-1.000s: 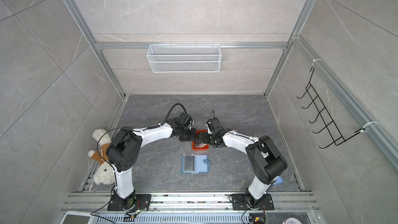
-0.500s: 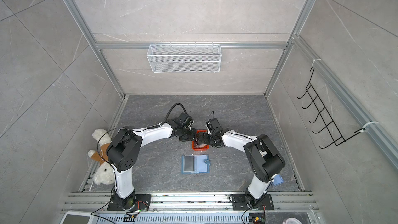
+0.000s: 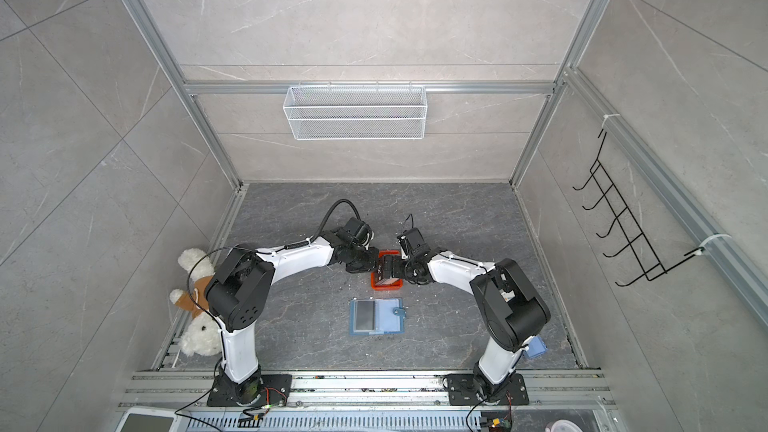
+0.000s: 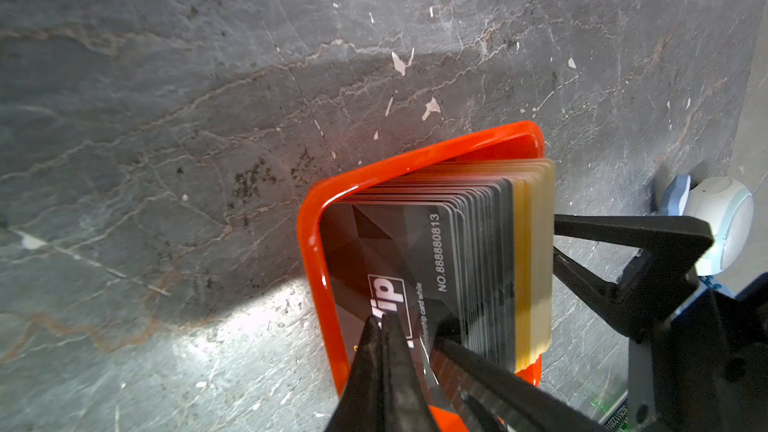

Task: Put the credit cards into the card holder

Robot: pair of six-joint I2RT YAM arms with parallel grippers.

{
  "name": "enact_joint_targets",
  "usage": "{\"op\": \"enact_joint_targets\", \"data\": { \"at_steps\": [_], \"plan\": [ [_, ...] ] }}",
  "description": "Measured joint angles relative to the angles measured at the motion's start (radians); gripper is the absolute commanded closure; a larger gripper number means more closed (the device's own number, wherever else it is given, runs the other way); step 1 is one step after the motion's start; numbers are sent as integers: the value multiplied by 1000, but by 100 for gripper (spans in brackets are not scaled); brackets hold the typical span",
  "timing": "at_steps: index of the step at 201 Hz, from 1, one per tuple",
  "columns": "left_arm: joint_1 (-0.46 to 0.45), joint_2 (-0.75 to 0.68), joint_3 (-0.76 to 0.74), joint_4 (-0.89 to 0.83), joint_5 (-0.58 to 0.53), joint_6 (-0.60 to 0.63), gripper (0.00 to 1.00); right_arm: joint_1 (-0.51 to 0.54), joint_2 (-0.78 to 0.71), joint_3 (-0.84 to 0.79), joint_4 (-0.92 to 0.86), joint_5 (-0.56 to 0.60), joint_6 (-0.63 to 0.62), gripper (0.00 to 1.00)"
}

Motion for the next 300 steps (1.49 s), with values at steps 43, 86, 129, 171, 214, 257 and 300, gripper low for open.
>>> {"op": "enact_joint_targets", "data": {
  "at_steps": [43,86,129,171,214,257,300],
  "plan": [
    [0,0,-3,5,0,-1,100,0,-2,0,-5,3,0,3],
    [0,0,-3,6,0,-3,100,0,-16,0,-19,12,0,3],
    [0,0,-4,7,0,-4,94,0,-39,0,-40,26,-1,3],
    [0,0,-4,9,3,-9,89,-2,-49,0,-52,29,-5,3],
    [0,0,-11,27,19,-14,85,-2,-69,0,-63,30,-8,3],
    [0,0,-13,31,34,-16,83,-2,-77,0,-64,30,-8,3],
    [0,0,-13,31,35,-20,84,-2,-80,0,-64,18,-12,4]
  ]
}}
